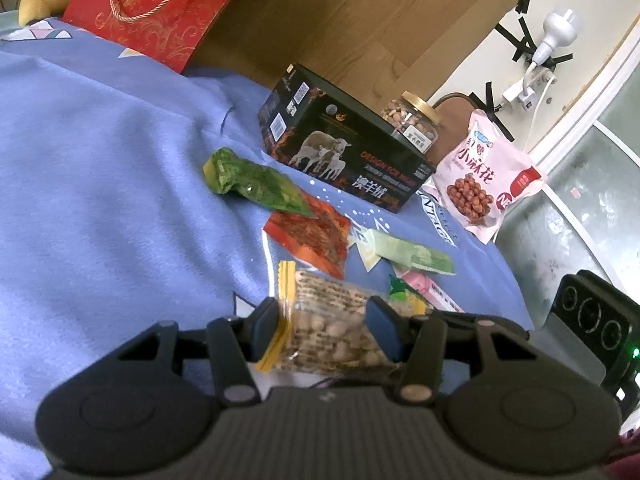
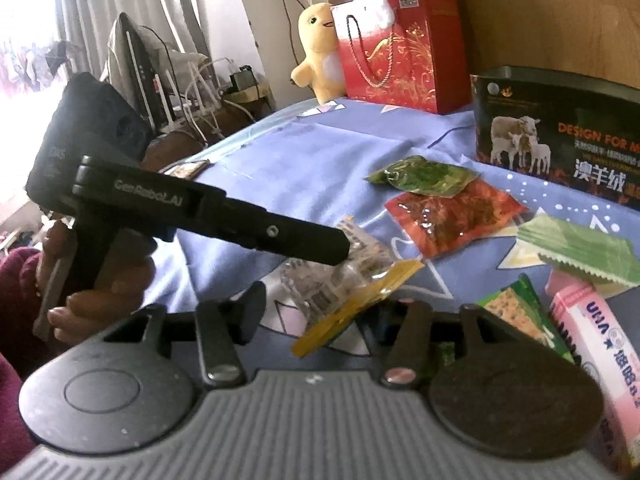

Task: Organize snacks
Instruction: 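Carry the nut bag over the black tin and open the left tool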

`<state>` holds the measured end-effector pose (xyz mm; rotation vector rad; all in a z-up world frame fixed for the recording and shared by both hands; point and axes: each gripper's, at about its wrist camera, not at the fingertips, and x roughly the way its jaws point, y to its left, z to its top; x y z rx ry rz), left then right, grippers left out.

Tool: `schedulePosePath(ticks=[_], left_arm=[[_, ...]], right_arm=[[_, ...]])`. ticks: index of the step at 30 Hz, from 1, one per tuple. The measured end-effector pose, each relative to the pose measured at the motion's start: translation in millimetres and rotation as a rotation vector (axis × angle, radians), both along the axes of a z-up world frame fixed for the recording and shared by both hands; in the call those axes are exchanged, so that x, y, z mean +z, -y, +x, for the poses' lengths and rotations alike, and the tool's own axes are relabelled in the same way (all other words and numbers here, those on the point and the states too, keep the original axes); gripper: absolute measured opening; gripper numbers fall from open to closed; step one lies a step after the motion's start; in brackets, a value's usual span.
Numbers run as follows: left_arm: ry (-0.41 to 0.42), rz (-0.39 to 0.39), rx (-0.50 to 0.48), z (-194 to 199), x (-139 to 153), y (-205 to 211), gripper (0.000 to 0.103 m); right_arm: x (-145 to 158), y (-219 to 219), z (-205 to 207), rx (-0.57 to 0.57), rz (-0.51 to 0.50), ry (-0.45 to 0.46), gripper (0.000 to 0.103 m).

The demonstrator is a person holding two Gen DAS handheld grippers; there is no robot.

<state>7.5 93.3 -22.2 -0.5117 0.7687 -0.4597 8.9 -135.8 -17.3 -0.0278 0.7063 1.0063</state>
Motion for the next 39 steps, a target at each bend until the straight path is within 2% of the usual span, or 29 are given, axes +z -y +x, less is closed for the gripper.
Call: schedulePosePath(ticks=[3, 13, 23, 29, 35, 39], left_arm=[[-0.003, -0.005, 0.0, 0, 0, 0, 0.049], [0.021, -0.007, -0.018, -1, 7, 7, 0.049], [0.091, 0.014, -0.041, 13, 34, 18, 0.049], [0.158, 0.035, -0.069, 47, 62, 34, 0.049], [0.224, 0.038, -0.085, 102, 88, 58, 0.05], [0.241, 0.042, -0.085, 141, 95, 76, 0.05]], right_arm=[[-1, 3, 2, -0.009, 0.011, -0.015, 0.038], [3, 6, -7, -0.017, 0.002, 0.048, 0.038], [20, 12, -1, -0.072, 0.031, 0.129, 0.038], [40, 22, 23, -0.128, 0.042, 0.202, 0.038], [65, 38, 73, -0.193, 0.033, 0.251, 0.038], [72, 46, 112, -0.242, 0.015, 0.248, 0.038]])
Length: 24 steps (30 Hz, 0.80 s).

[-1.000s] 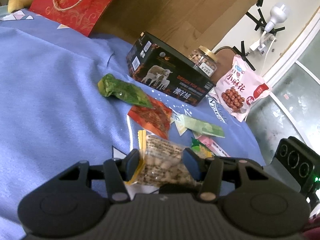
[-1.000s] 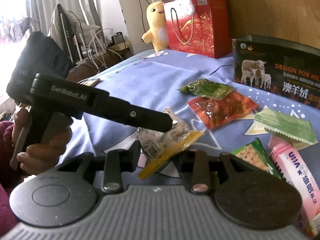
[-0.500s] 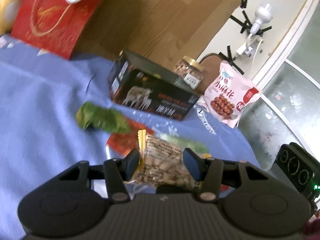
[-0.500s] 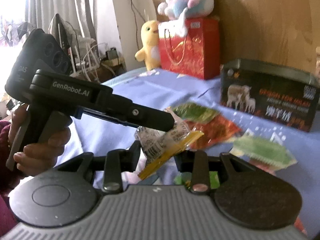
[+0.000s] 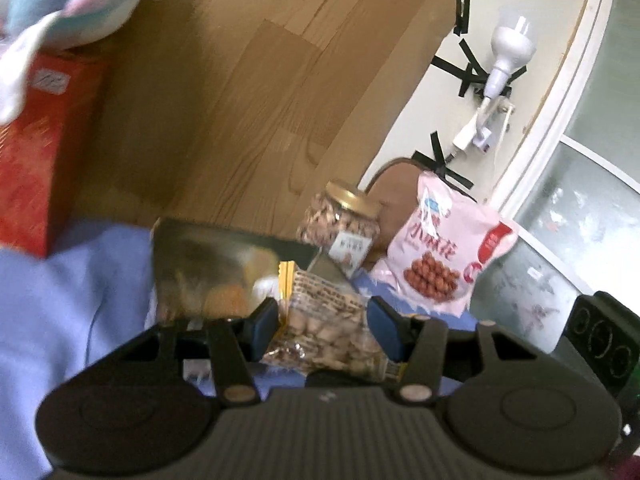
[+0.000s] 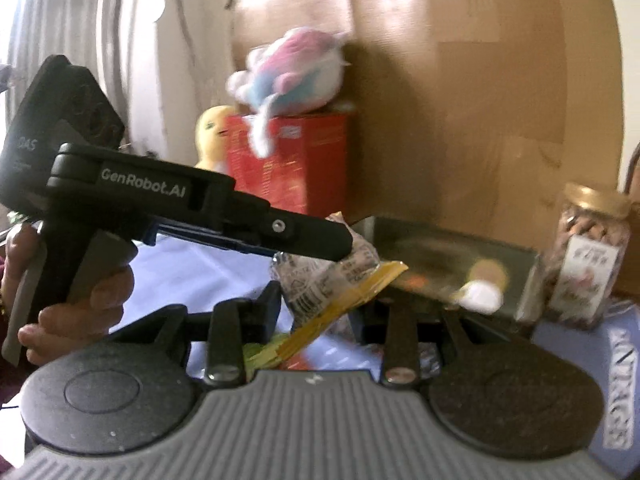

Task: Organize snacks
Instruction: 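Carry the nut bag over the black tin and open the left tool, then reach the left tool to the pink UHA candy stick and grasp it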

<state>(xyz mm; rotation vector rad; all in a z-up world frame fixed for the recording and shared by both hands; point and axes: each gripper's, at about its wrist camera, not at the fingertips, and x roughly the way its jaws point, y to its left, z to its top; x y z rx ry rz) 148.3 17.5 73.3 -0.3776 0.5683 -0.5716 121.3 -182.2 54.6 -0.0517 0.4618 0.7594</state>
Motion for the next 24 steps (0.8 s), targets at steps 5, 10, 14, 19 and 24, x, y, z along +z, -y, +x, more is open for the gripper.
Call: schedulePosePath(ticks=[5, 10, 14, 19, 24], left_arm=[[-0.054, 0.018, 0.039, 44, -12, 21, 0.05], [-0.078, 0.041, 0.051, 45, -19, 25, 0.058], [-0.047, 0.032, 0.058, 18, -14, 11, 0.059], [-0.046, -0.029, 0.01, -35, -16, -13, 0.059], [-0.09, -0.038, -0.007, -89, -38, -38, 0.059]], right_arm=[[-7, 10, 45, -0.085, -0.005, -0.112, 0.041], [-11, 25, 47, -0.177, -0.016, -0.15, 0.058], [-9, 49, 15, -0.189, 0.036, -0.126, 0.058], [-18, 70, -32, -0.164, 0.076, -0.128, 0.059], [-40, 80, -91, -0.093, 0.018, -0.176, 0.075]])
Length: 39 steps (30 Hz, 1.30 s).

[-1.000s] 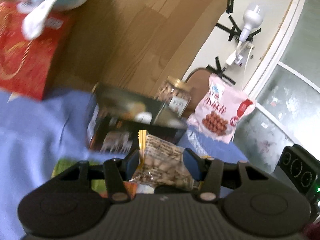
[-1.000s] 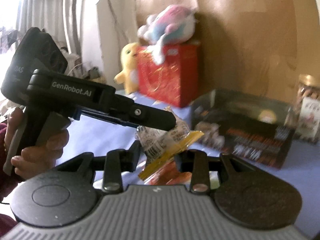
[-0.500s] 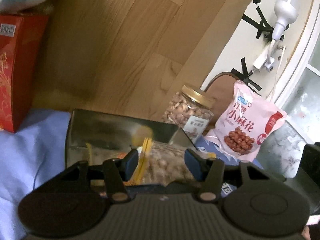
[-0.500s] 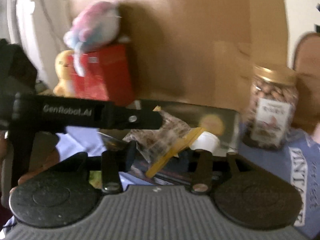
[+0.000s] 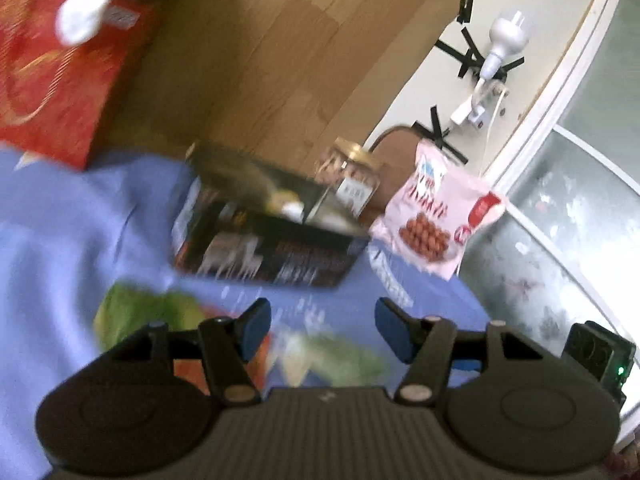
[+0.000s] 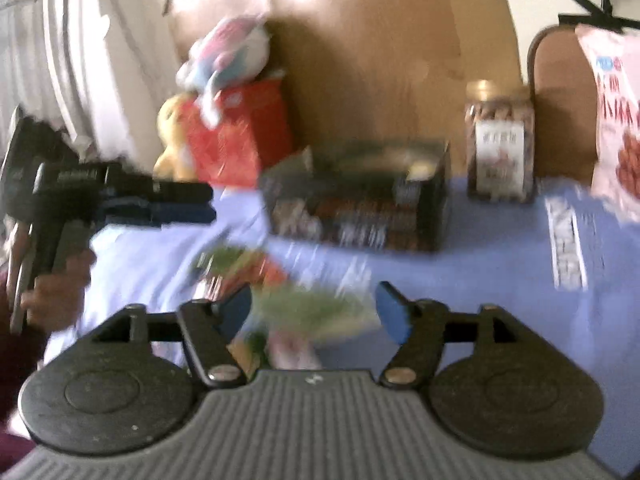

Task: Organize snacks
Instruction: 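Reach the left tool to the pink UHA candy stick and grasp it, then carry the pink candy stick over the tin and release it inside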

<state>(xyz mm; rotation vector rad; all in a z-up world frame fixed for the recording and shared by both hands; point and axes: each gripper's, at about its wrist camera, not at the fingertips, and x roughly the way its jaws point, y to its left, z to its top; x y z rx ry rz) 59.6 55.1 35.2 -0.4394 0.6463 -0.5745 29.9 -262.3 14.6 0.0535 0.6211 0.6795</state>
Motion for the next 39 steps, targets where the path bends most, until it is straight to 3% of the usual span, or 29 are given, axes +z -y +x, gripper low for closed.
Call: schedulePosePath(ticks=[3, 6, 8, 10, 13, 15, 22, 26, 30, 37, 39], left_arm=[[-0.037, -0.014, -0.002, -25, -14, -13, 0.059], [-0.056, -0.009, -0.02, -40, -24, -14, 0.059], [-0.067, -0.005, -0.029, -46, -28, -12, 0.059], [-0.078, -0.013, -0.044, -50, -30, -9, 0.059], [-0.07, 0.0, -0.046, -56, -32, -7, 0.059], [-0.074, -0.007, -0.046, -58, -33, -8, 0.059], [-0.112, -0.028, -0.007, -58, -42, -21, 0.059], [-0.108, -0.023, 0.019, -57, -41, -25, 0.061], [-0.114, -0.013, 0.018, -45, -41, -22, 0.065], [-0.112, 0.058, 0.004, -21, -42, -4, 0.065], [-0.124, 0.078, -0.009, -16, -45, 2, 0.058]], right_arm=[[-14, -6, -23, 0.039, -0.077, -0.024, 0.077], [-19, -21, -36, 0.041, -0.163, 0.06, 0.078], [-22, -32, -34, 0.061, -0.185, 0.054, 0.075], [-30, -45, -28, 0.088, -0.196, -0.003, 0.06], [-27, -64, -35, 0.128, -0.213, 0.029, 0.035], [-26, -77, -34, 0.154, -0.19, 0.016, 0.026], [-24, -115, -33, 0.271, -0.219, 0.154, 0.027], [-17, -106, -33, 0.206, -0.222, 0.183, 0.04], [-15, -85, -44, 0.167, -0.194, 0.156, 0.046], [-30, -65, -56, 0.117, -0.167, 0.053, 0.046], [-32, -62, -54, 0.114, -0.138, 0.033, 0.044]])
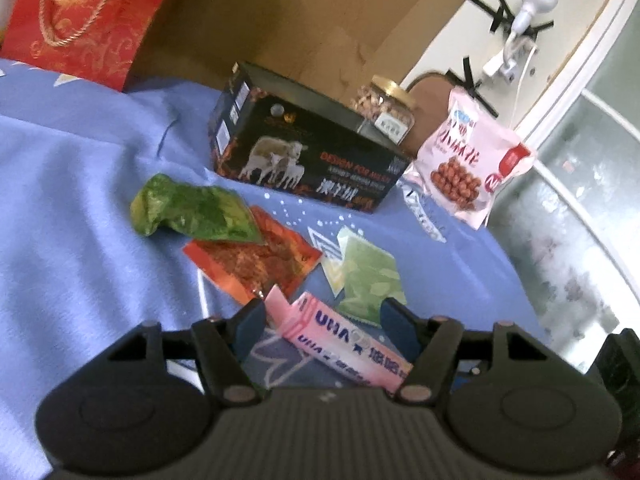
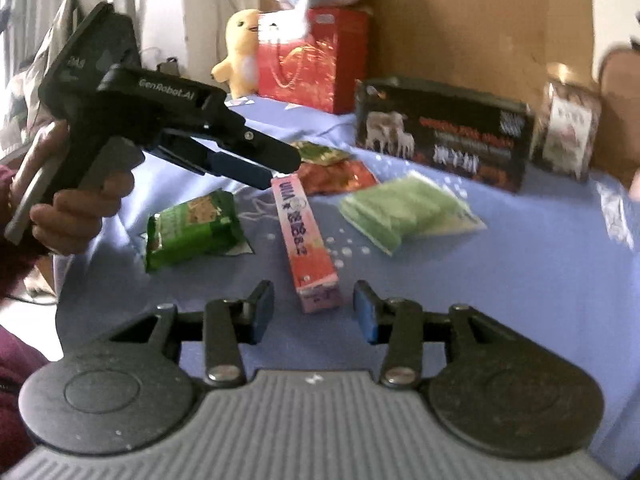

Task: Organize snacks
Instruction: 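Carry the pink candy stick over the tin and release it inside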

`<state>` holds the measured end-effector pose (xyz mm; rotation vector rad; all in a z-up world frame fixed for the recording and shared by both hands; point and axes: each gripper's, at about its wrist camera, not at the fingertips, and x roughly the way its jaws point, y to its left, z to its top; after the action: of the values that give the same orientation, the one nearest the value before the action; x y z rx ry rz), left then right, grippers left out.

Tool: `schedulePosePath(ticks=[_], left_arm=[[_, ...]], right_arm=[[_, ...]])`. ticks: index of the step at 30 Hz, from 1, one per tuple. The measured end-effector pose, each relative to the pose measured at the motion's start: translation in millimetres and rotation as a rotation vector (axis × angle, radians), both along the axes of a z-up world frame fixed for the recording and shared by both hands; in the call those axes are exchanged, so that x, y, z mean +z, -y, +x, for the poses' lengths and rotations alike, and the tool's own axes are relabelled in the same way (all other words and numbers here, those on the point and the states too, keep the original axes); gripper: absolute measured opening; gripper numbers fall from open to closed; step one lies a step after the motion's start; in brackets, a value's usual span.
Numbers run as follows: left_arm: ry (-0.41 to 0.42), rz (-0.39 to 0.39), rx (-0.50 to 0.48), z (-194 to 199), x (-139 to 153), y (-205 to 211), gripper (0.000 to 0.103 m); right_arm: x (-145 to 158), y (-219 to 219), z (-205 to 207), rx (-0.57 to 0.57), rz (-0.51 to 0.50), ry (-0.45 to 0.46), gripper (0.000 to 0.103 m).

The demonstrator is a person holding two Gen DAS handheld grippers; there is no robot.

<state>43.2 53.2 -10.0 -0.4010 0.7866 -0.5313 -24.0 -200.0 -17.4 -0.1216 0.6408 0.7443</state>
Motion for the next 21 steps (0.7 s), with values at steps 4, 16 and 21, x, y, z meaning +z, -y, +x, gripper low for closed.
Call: schedulePosePath(ticks=[4, 16, 21], left_arm=[[-0.032, -0.013, -0.096, 1, -4, 13, 0.029], [0.044, 0.074, -0.007, 23, 24, 7, 0.058], [-0.017, 0.103, -0.052, 39, 9, 24, 0.058]], right_arm=[[2, -7, 1, 0.026, -0.012, 0.03, 0.025], [0, 17, 18, -0.051, -0.002, 0.043, 0.029], [-1, 16, 15, -0.046, -0.011, 0.053, 0.03]])
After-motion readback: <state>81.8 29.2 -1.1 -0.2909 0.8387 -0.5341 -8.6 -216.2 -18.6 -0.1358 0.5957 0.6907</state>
